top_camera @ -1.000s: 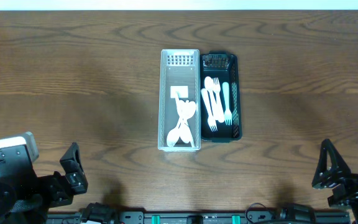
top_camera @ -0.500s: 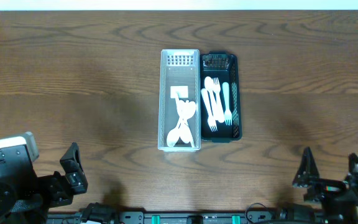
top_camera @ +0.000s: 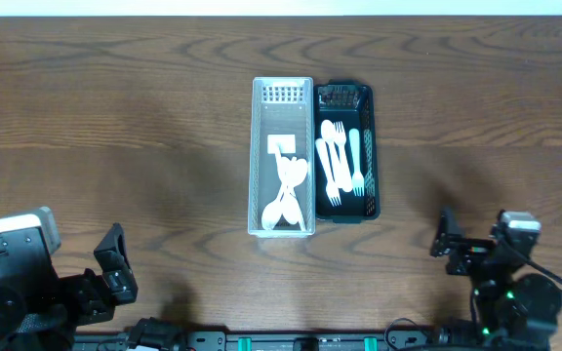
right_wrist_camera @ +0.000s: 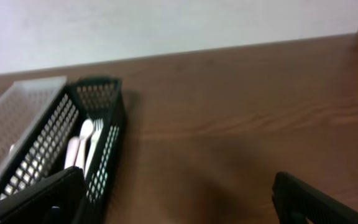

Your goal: Pack container

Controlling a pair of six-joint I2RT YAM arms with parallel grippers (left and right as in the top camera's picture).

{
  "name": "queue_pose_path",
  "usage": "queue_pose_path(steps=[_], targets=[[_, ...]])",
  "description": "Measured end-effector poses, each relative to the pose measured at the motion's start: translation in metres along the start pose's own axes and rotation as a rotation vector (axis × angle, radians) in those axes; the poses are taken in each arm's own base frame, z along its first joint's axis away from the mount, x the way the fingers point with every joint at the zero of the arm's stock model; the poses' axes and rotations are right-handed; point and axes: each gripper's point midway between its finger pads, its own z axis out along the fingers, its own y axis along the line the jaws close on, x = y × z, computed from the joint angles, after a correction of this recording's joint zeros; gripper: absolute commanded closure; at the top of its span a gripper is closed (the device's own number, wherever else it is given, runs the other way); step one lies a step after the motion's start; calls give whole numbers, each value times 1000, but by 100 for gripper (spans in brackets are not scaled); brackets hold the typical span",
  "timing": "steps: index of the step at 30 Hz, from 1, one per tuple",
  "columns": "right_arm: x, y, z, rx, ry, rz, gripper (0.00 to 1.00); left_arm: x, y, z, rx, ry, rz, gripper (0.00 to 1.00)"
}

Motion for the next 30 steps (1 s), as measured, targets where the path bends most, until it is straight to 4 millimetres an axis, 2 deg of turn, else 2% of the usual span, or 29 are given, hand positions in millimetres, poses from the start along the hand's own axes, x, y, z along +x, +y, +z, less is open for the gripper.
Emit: queue_pose_path(steps=[5,12,20,30], targets=[[33,12,22,-85,35,-20,1,0,0,0,0,0,0,2],[62,15,35,-113,74,-24,1,0,0,0,0,0,0,2],[52,17,31,-123,10,-32,1,0,0,0,0,0,0,2],[52,17,31,-123,8,-32,1,0,0,0,0,0,0,2]])
